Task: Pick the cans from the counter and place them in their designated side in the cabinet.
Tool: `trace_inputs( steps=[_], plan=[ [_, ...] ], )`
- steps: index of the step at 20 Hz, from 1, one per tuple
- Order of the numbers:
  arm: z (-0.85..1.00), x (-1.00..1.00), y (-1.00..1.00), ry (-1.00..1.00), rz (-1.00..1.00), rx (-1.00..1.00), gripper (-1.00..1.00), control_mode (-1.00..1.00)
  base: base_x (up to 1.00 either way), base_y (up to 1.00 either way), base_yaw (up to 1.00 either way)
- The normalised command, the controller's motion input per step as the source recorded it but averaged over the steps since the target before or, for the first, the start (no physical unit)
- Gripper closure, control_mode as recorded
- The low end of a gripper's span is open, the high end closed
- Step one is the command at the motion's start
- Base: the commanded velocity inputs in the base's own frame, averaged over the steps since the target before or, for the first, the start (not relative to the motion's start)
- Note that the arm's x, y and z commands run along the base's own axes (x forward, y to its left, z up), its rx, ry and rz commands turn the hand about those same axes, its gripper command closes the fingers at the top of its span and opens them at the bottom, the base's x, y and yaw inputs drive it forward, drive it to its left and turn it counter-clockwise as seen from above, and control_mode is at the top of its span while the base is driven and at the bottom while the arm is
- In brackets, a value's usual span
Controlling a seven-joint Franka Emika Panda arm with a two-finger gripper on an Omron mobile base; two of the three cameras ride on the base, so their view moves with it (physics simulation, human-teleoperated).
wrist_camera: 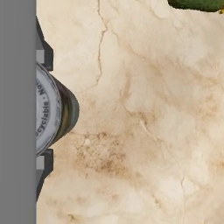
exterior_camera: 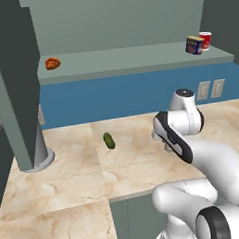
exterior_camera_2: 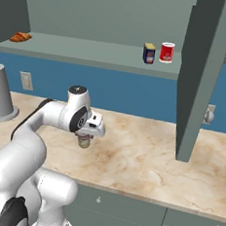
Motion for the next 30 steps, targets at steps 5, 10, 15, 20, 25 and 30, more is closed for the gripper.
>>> trace_inputs(
  steps=[5,10,15,20,25,30],
  plan=[
    [0.59,0.21,-0.14,-0.03,0.00,0.00,1.00,-1.00,0.00,0.00,0.00],
    [0.56,0.19,-0.11,-0.08,0.00,-0.01,1.00,-1.00,0.00,0.00,0.00],
    [0.53,0.16,-0.10,-0.11,0.00,-0.02,1.00,-1.00,0.00,0.00,0.00],
    [0.50,0.06,-0.08,-0.13,0.00,-0.02,1.00,-1.00,0.00,0.00,0.00],
    [0.35,-0.01,-0.07,-0.17,0.00,-0.02,1.00,-1.00,0.00,0.00,0.00],
    [0.35,-0.11,-0.10,-0.19,0.00,-0.02,1.00,-1.00,0.00,0.00,0.00]
  ],
)
